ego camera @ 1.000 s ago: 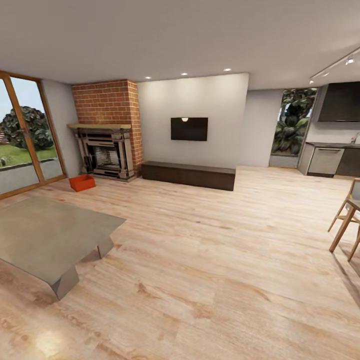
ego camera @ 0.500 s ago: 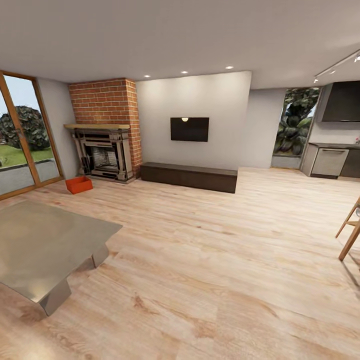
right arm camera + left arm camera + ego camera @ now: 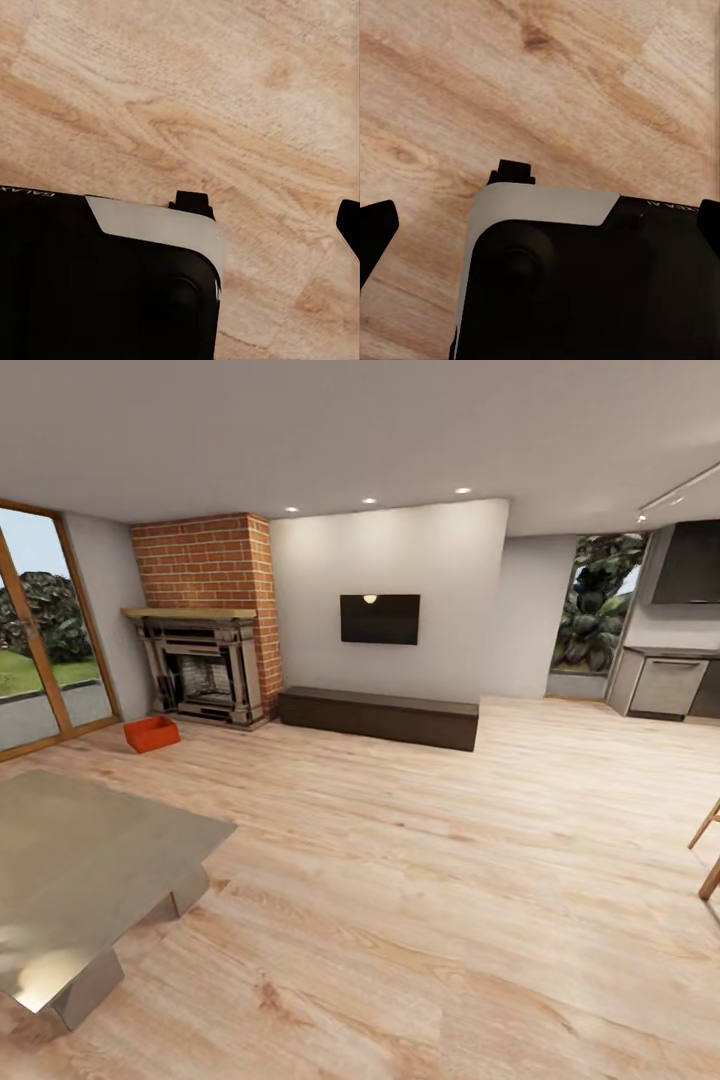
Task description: Move the two storage containers from the living room to the garage. In the garage, place one container on the floor and stack the other container on top of it (either order is fine).
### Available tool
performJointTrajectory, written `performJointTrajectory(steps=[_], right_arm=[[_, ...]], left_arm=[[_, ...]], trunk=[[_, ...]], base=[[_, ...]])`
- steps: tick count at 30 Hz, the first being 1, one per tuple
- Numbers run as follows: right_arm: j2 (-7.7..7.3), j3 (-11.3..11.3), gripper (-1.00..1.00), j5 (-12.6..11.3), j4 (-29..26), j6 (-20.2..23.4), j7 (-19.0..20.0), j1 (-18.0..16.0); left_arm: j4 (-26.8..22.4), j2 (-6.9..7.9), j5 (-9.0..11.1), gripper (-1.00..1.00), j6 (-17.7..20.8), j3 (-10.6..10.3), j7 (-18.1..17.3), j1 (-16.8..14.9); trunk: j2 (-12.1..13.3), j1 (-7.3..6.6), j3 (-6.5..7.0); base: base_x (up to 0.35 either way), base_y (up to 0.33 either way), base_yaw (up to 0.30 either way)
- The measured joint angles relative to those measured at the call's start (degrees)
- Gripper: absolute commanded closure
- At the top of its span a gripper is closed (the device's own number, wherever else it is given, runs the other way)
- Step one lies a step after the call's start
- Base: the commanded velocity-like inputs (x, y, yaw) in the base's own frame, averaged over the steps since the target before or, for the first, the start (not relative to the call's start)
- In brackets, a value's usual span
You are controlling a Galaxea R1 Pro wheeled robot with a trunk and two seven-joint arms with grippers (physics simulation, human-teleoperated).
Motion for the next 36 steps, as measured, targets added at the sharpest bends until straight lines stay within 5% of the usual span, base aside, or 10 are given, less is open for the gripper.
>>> performJointTrajectory(steps=[21, 36], right_arm=[[0.02, 0.00, -1.00, -0.01, 0.00, -0.02, -0.02, 0.01], [0.00, 0.00, -1.00, 0.00, 0.00, 0.00, -0.02, 0.01]], left_arm=[[0.01, -0.01, 0.00, -1.00, 0.00, 0.00, 0.00, -0.01], [0.00, 0.00, 0.00, -1.00, 0.00, 0.00, 0.00, 0.00]], trunk=[[0.00, 0.00, 0.00], [0.00, 0.00, 0.00]], base=[[0.321, 0.000, -0.186], [0.321, 0.000, -0.017]])
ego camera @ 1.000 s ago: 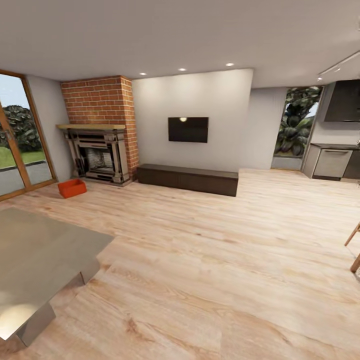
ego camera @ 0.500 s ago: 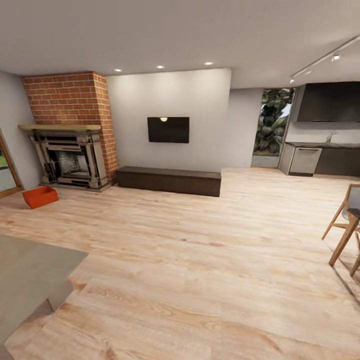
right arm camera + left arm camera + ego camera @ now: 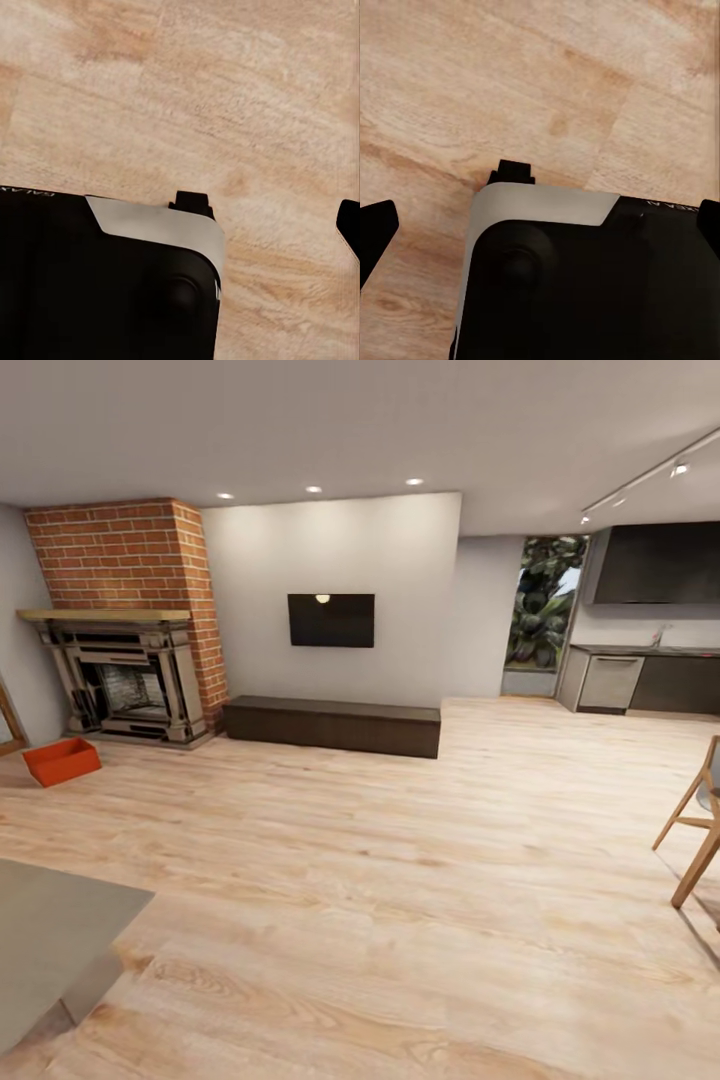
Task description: Move the two storage containers from the living room to the garage. In the garage, place one container on the floor and stack the other container on top of it (either order is fine).
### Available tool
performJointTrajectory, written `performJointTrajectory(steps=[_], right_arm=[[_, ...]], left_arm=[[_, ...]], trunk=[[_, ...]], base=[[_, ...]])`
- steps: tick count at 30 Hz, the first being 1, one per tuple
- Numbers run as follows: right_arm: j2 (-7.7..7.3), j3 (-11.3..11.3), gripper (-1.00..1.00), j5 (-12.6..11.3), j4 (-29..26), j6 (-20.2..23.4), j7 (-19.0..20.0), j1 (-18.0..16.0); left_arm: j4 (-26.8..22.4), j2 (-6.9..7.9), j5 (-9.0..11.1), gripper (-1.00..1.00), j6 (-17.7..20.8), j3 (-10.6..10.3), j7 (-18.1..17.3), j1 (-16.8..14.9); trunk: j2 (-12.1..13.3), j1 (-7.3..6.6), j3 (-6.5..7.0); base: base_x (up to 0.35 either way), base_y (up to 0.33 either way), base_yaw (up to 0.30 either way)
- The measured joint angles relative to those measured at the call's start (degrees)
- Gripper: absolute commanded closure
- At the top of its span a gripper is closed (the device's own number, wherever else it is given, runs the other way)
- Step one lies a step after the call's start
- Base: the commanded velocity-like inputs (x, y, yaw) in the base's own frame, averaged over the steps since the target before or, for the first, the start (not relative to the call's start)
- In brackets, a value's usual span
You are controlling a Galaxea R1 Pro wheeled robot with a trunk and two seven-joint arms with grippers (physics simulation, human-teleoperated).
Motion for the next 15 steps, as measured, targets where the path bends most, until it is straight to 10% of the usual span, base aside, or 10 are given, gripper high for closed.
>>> performJointTrajectory(steps=[15], right_arm=[[0.01, 0.00, -1.00, 0.00, -0.01, 0.00, 0.00, 0.01]], left_arm=[[0.00, 0.00, 0.00, -1.00, 0.00, 0.00, 0.00, -0.01]], trunk=[[0.00, 0.00, 0.26]], base=[[0.321, 0.000, 0.000]])
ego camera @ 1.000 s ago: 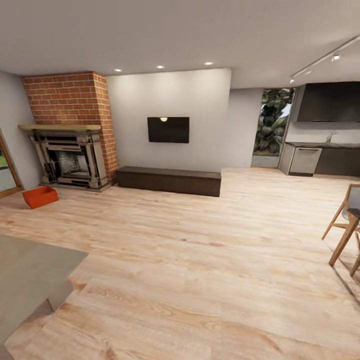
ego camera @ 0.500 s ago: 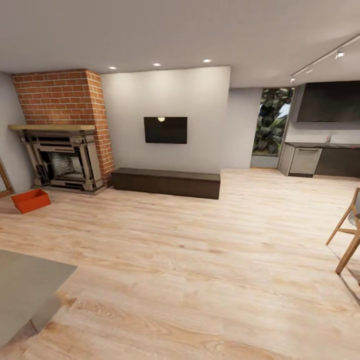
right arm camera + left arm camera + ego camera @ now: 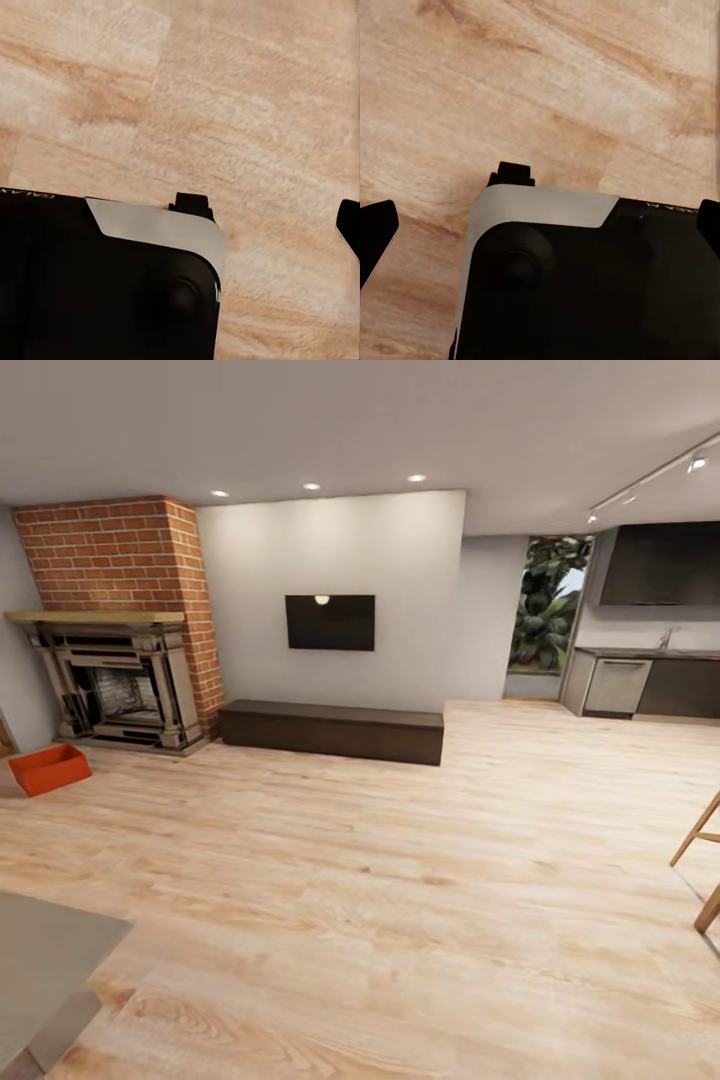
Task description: Move the two storage containers from the living room to the garage. In the garage, place one container on the floor and stack the other container on top of it (either order is fine).
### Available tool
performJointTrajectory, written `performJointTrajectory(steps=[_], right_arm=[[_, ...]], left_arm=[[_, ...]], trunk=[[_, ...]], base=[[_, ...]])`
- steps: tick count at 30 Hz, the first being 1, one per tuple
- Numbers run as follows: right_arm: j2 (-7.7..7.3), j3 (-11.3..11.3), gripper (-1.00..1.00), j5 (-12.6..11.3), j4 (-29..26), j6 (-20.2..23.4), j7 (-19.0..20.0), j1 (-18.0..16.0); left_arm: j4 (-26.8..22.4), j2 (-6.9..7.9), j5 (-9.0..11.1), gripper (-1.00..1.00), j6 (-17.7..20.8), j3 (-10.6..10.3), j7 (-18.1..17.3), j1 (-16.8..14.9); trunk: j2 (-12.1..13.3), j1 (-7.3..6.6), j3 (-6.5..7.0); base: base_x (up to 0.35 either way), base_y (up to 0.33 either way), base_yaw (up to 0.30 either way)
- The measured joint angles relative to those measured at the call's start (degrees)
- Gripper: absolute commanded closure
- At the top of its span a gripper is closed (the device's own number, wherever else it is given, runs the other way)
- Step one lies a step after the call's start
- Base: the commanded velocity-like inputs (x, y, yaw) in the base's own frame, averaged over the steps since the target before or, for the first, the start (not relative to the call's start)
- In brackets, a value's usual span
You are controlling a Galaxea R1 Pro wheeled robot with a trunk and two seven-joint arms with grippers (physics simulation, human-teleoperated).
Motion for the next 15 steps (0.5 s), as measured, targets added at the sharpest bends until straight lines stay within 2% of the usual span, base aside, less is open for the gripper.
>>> performJointTrajectory(steps=[15], right_arm=[[0.08, 0.00, -1.00, 0.00, 0.01, 0.00, -0.03, -0.02]], left_arm=[[0.00, 0.00, 0.00, -1.00, 0.00, 0.00, 0.00, -0.01]], trunk=[[0.00, 0.00, 0.40]], base=[[0.321, 0.000, 0.000]])
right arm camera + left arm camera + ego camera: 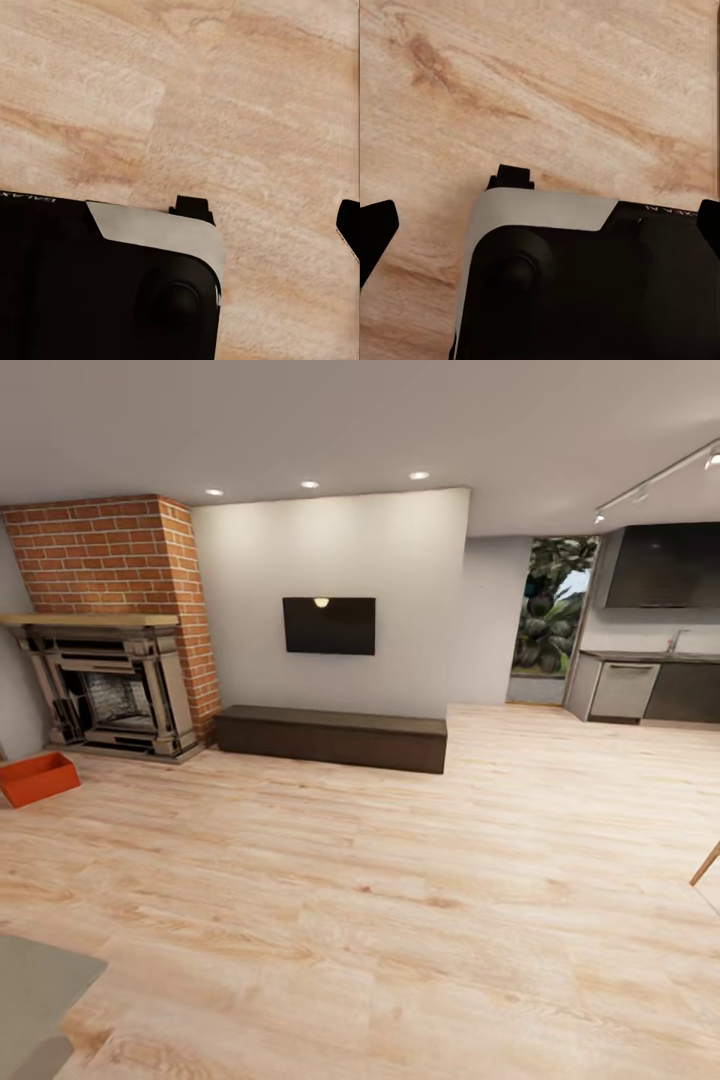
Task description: Move the two storage containers from the living room to the garage. In the garage, place one container on the floor and stack the other container on top of it (either order is fine).
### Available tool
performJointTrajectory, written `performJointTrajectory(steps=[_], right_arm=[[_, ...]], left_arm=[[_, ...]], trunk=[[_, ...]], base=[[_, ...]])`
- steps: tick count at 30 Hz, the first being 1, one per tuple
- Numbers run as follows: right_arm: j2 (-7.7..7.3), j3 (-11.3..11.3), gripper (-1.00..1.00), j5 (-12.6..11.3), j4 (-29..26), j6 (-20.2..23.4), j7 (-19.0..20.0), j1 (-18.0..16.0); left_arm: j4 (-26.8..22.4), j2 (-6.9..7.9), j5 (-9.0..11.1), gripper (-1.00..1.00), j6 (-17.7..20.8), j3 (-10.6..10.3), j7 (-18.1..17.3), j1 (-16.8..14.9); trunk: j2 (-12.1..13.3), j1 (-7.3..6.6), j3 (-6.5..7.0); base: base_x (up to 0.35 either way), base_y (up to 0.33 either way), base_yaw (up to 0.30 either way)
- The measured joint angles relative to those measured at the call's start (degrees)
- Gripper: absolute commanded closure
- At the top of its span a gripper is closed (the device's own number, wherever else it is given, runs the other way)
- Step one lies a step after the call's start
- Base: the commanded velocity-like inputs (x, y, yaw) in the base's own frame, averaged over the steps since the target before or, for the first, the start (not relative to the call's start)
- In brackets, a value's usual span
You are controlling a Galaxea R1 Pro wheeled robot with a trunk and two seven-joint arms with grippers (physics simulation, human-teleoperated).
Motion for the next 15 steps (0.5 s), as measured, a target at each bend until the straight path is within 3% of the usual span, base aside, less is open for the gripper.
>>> performJointTrajectory(steps=[15], right_arm=[[-0.09, -0.08, -1.00, 0.00, -0.07, -0.01, -0.01, -0.01]], left_arm=[[0.00, 0.00, 0.00, -1.00, -0.01, 0.00, 0.00, 0.00]], trunk=[[0.00, 0.00, 0.06]], base=[[0.321, 0.000, 0.000]])
